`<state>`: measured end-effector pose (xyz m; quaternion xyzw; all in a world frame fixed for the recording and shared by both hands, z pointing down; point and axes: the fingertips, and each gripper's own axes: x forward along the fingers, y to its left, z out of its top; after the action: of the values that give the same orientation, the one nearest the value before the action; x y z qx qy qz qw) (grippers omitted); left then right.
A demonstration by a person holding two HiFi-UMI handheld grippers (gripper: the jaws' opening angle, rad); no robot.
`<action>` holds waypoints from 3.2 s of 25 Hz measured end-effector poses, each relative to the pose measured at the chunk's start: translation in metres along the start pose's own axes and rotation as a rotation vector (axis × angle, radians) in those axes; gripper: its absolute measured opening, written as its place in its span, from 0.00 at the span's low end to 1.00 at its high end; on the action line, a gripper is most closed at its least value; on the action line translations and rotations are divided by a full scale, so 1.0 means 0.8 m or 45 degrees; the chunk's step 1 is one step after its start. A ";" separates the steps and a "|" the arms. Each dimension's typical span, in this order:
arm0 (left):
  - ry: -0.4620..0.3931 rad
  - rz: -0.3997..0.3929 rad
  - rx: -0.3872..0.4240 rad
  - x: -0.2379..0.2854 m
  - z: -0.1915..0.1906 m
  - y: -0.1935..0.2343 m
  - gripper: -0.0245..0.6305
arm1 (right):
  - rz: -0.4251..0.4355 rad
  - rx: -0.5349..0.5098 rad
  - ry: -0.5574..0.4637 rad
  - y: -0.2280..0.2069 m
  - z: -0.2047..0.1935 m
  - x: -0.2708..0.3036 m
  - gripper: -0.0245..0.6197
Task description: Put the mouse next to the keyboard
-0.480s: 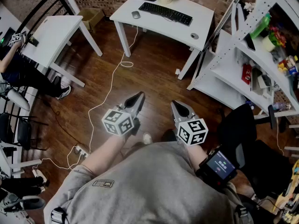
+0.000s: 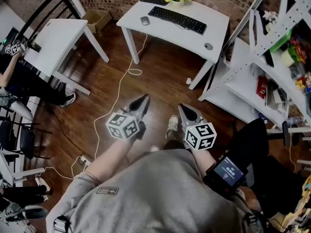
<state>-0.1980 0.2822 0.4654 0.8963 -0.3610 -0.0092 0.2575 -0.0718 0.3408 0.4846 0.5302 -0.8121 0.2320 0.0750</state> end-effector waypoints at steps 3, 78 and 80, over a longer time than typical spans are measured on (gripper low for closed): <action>0.006 0.029 0.001 0.040 0.016 0.020 0.04 | 0.016 0.008 -0.006 -0.034 0.024 0.033 0.05; 0.430 0.720 0.113 0.560 0.124 0.521 0.56 | 0.193 -0.065 0.380 -0.366 0.264 0.584 0.05; 0.458 0.732 0.123 0.566 0.117 0.524 0.56 | 0.195 -0.064 0.390 -0.369 0.264 0.585 0.05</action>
<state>-0.1514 -0.3097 0.6571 0.7562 -0.5478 0.2390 0.2663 0.0193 -0.2396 0.5578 0.4231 -0.8348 0.2947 0.1930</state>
